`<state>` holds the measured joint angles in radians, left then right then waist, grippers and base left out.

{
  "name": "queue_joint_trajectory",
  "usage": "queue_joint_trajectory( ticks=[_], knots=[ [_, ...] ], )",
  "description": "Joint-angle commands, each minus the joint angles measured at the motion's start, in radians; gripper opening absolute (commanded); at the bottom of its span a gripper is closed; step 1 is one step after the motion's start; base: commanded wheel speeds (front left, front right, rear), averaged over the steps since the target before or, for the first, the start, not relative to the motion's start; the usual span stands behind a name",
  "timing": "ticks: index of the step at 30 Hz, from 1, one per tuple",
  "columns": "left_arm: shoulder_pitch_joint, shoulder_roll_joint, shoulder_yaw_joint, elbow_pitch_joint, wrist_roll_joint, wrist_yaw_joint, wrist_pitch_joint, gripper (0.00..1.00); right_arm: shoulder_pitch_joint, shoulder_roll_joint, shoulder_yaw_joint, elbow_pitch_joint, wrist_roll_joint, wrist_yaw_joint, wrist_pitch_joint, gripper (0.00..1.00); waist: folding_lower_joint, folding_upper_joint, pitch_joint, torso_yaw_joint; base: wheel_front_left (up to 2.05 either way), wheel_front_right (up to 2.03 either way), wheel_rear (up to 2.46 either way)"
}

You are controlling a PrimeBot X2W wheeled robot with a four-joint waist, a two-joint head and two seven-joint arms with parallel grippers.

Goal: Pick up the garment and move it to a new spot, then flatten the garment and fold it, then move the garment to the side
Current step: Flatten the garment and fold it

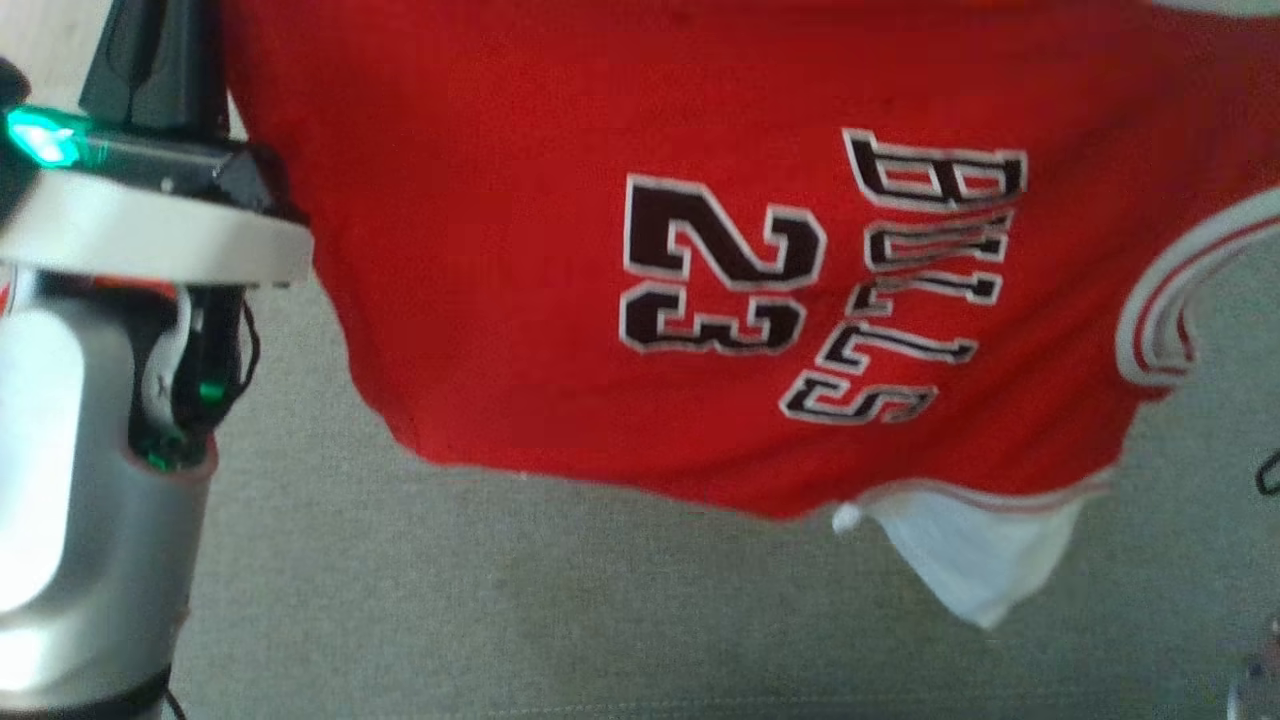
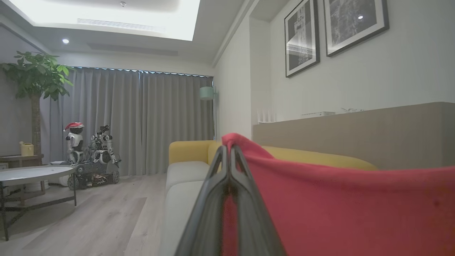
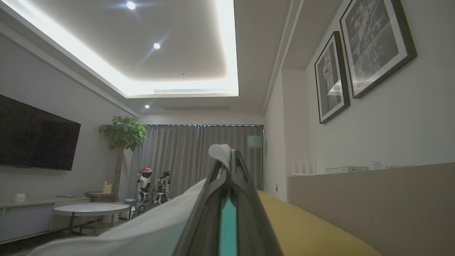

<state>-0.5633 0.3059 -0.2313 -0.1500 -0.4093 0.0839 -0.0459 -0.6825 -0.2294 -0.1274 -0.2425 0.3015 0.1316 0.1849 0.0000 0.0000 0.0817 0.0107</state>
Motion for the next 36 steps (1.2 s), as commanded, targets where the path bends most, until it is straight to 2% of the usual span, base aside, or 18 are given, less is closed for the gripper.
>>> queue_joint_trajectory(
  ticks=[1,5,9,16,21,23,24,29,36],
  knots=[
    [-0.094,0.019,0.051,0.006,-0.011,-0.009,-0.011,0.0,-0.066,0.007,0.029,0.008,0.017,-0.001,-0.001,0.0,0.0,0.0,0.014,0.002,0.0,0.0,0.0],
    [-0.182,-0.004,0.041,0.127,-0.021,-0.031,-0.044,0.0,-0.15,0.012,0.059,0.12,0.037,-0.001,-0.029,0.0,0.0,0.0,0.038,0.004,0.0,0.0,0.0],
    [-0.311,-0.035,0.017,0.299,-0.019,-0.061,-0.079,0.0,-0.287,0.017,0.099,0.282,0.049,-0.001,-0.081,0.0,0.0,0.0,0.067,0.007,0.0,0.0,0.0],
    [-0.563,-0.102,-0.006,0.665,-0.009,-0.099,-0.164,0.0,-0.556,0.048,0.181,0.668,0.046,-0.001,-0.226,0.0,0.0,0.0,0.105,0.01,0.0,0.0,0.0],
    [-0.682,-0.143,-0.028,0.92,0.016,-0.111,-0.199,0.0,-0.679,0.095,0.242,0.969,0.025,-0.001,-0.313,0.0,0.0,0.0,0.12,0.002,0.0,0.0,0.0],
    [-0.708,-0.16,-0.032,1.005,0.018,-0.115,-0.205,0.0,-0.714,0.116,0.256,1.084,0.021,-0.001,-0.319,0.0,0.0,0.0,0.139,-0.003,0.0,0.0,0.0],
    [-0.708,-0.16,-0.032,1.005,0.018,-0.115,-0.205,0.0,-0.714,0.116,0.256,1.084,0.021,-0.001,-0.319,0.0,0.0,0.0,0.139,-0.003,0.0,0.0,0.0],
    [-0.703,-0.197,-0.033,1.19,-0.001,-0.138,-0.212,0.0,-0.736,0.156,0.295,1.313,0.01,-0.001,-0.317,0.0,0.0,0.0,0.168,-0.003,0.0,0.0,0.0],
    [-0.659,-0.227,-0.024,1.344,-0.037,-0.166,-0.215,0.0,-0.707,0.177,0.324,1.477,0.031,-0.001,-0.303,0.0,0.0,0.0,0.21,-0.004,0.0,0.0,0.0]
  ],
)
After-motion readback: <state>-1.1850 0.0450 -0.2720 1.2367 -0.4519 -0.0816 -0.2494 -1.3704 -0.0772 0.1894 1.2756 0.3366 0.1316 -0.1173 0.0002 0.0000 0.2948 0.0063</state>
